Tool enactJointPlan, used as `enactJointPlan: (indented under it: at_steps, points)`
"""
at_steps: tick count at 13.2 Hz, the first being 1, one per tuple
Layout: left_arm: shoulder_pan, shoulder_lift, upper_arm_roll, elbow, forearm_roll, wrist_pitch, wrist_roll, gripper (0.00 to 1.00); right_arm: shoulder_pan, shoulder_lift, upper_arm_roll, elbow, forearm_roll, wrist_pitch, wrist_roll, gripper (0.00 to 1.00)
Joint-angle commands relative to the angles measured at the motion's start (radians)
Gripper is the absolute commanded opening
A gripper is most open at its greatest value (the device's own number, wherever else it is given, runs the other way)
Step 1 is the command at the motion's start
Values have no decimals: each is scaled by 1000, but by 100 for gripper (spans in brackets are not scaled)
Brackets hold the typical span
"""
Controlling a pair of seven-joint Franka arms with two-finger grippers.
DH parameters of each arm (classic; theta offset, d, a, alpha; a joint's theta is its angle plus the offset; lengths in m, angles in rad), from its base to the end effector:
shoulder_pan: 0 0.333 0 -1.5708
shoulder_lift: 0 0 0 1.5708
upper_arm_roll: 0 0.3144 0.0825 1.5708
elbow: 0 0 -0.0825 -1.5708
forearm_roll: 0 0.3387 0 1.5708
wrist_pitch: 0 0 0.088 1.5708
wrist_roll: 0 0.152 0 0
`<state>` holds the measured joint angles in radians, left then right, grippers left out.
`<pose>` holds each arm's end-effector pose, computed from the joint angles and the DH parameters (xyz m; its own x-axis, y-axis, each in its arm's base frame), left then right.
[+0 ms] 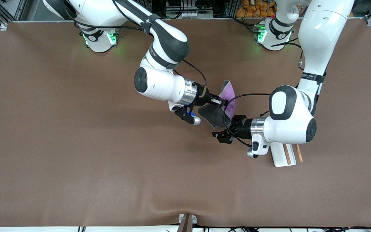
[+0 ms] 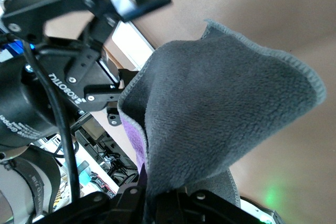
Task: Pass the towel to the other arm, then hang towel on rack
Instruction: 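Grasp the hanging towel with the left gripper beside the right gripper, then open the right gripper and pull the towel away with the left gripper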
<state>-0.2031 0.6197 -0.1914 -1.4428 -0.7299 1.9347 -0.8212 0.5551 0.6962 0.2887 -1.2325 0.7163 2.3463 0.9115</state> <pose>0.5996 -0.3050 0.3308 0.6194 0.4510 -0.6426 0.7421 -0.6034 0.2919 0.5255 0.5436 0.4076 0.8118 -0.3267 -0.4840 -0.5790 -0.5576 -0.5948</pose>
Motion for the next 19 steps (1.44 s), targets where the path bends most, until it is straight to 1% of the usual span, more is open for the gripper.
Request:
enactJointPlan:
  at_steps: [1,3,5,6,8,11,12,13,16,19]
  points:
    - [16,-14,3,12,-14,-77,-18,55,11,11,-5,19,-24,8,30,0]
    - [19,-20,3,13,-14,-100,-18,39,11,11,-5,19,-24,8,30,0]
    - [19,-21,4,13,-8,-115,-16,16,9,11,-5,19,-24,8,30,0]
    - [22,-26,9,13,-5,-123,-16,10,11,11,-5,19,-24,8,30,0]
    - [28,-28,15,16,0,-131,-12,0,9,11,-5,19,-24,8,30,0]
    - [54,-50,9,19,-2,-143,-7,0,6,11,-5,18,-24,7,29,0]
    - [54,-66,7,19,-2,-143,-9,0,-1,9,-3,18,-24,5,26,44]
    - [56,-84,9,19,-2,-143,-9,0,-1,6,-5,18,-31,5,27,99]
    - [60,-141,20,19,3,-143,10,0,-9,0,-3,18,-87,5,24,100]
    - [111,-181,29,19,3,-143,112,0,-58,-20,-3,13,-92,-5,20,100]
